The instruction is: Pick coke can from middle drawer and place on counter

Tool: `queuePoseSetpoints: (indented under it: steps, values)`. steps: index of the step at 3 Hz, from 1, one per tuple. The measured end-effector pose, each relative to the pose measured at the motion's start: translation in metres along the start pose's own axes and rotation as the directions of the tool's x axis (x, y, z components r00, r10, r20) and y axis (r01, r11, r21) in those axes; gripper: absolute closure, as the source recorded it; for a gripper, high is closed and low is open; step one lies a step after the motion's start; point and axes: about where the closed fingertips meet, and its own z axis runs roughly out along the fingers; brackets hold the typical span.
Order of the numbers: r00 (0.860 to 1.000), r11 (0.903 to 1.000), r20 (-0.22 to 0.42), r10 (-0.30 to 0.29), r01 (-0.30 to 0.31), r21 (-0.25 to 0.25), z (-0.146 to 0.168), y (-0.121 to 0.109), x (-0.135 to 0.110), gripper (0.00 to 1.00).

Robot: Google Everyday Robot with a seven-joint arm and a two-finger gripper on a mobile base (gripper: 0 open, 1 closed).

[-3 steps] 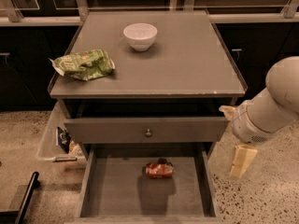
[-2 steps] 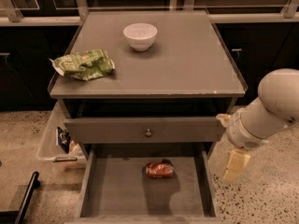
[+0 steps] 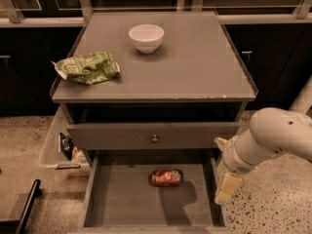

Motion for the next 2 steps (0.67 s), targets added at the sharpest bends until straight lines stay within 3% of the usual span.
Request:
queuePoseSetpoints:
  steps: [2]
  values:
    - [0.995,0.9993,0.097,0.038,-0.038,0.002,0.086,-0.007,0.018,0.0]
